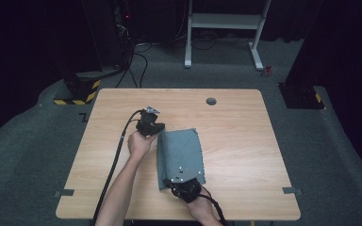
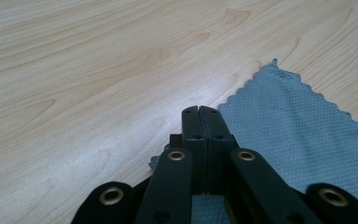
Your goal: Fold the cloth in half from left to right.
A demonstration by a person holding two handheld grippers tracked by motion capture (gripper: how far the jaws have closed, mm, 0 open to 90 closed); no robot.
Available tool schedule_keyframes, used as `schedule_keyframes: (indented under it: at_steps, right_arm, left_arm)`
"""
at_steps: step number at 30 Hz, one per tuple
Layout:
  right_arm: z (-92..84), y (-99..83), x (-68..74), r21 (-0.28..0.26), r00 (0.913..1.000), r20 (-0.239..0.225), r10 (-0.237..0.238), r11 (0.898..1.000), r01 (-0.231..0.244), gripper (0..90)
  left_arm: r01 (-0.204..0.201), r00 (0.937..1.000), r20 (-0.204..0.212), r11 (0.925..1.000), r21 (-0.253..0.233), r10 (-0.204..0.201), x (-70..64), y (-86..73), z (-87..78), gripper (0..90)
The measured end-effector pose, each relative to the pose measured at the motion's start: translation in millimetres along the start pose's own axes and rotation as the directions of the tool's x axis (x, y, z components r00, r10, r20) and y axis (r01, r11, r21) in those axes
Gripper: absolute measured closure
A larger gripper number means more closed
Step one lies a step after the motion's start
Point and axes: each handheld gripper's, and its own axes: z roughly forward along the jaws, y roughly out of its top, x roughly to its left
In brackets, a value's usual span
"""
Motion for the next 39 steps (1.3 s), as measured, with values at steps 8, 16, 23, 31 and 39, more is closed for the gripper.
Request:
schedule_keyframes:
  at_steps: [8,16,23,31,39]
  right_arm:
    - [-11.2,-7.5,-5.7,-0.011,0.9997,0.021,0.012,1.000,-0.011,90.0]
    - [-23.1,-14.2,-13.2,-0.018,0.9987,0.040,0.031,0.999,-0.031,90.0]
    - [-35.0,-19.7,-20.2,-0.028,0.9973,0.060,0.042,0.999,-0.041,90.0]
    - [-43.8,-30.6,-26.5,-0.045,0.9949,0.078,0.064,0.997,-0.060,90.0]
    - [-50.7,-41.8,-33.9,-0.044,0.9917,0.090,0.092,0.995,-0.088,90.0]
  left_arm:
    - [0.002,1.0000,0.003,1.0000,0.002,-0.002,-6.4,2.8,5.8,89.7]
    - [-0.008,0.9999,0.011,1.0000,0.004,0.008,-14.9,7.7,12.3,89.8]
    - [-0.039,0.9991,0.016,0.9992,0.003,0.039,-25.9,19.1,17.1,89.8]
    - [-0.058,0.9983,-0.004,0.9981,0.020,0.058,-35.8,25.0,24.6,89.7]
    - [-0.079,0.9968,0.001,0.9963,0.032,0.079,-50.8,32.0,36.0,89.7]
